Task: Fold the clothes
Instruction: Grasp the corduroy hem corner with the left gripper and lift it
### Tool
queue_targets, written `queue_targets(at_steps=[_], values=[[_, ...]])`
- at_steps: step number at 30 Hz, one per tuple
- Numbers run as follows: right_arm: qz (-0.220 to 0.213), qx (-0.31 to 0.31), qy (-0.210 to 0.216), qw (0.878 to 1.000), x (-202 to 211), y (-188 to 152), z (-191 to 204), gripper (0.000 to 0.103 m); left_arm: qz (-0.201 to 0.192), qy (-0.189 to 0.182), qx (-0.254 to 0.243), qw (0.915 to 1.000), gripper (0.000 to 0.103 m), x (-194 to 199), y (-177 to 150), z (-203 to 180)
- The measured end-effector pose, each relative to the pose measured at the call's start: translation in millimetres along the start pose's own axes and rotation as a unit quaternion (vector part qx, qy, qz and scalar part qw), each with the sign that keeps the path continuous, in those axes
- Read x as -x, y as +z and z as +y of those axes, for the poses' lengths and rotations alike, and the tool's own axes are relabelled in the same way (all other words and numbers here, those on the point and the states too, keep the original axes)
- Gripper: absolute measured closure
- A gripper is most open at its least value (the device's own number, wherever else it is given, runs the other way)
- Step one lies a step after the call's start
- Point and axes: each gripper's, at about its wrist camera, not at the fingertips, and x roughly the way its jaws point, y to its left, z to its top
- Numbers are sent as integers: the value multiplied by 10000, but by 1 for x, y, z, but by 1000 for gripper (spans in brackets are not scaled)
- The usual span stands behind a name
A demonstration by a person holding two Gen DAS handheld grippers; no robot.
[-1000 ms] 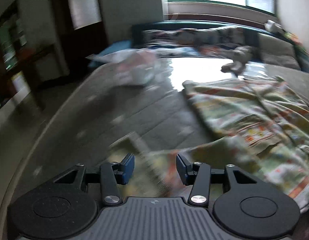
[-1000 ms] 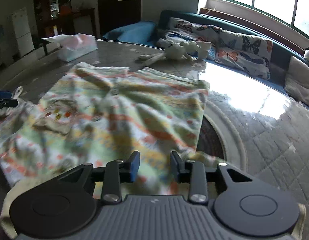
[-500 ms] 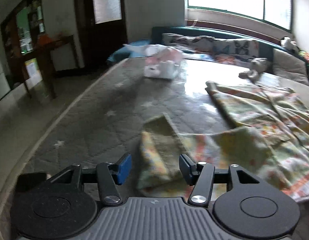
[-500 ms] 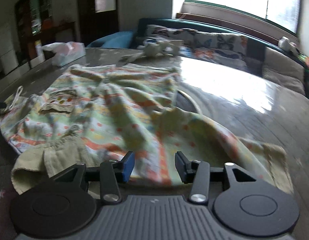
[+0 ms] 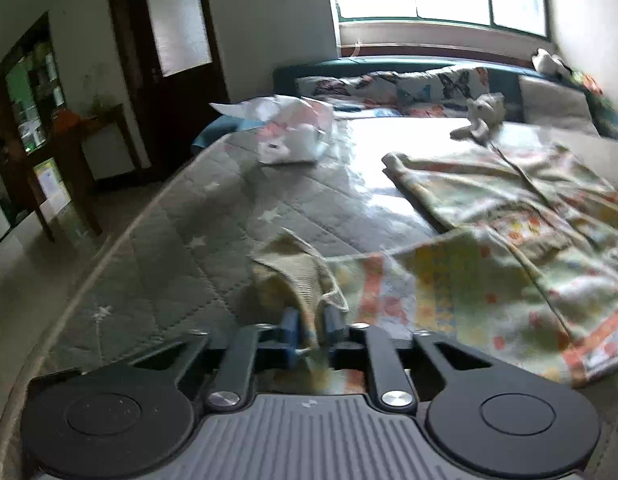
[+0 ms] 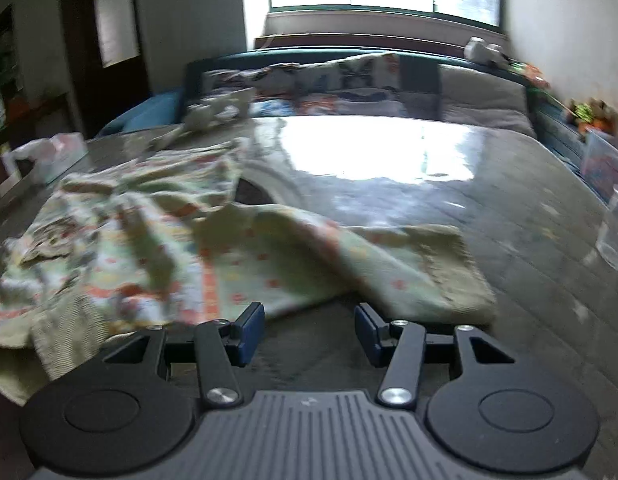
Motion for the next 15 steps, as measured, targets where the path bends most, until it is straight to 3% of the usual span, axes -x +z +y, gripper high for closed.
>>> queue_targets(at_steps=[8, 15], values=[[-147, -511, -454, 9976, 2, -2, -36, 52, 71, 529, 453, 9975, 101, 1, 5, 42], [-193, -882, -676, 9936, 4, -5, -65, 52, 220, 783, 350, 9961, 101, 0, 4, 58]])
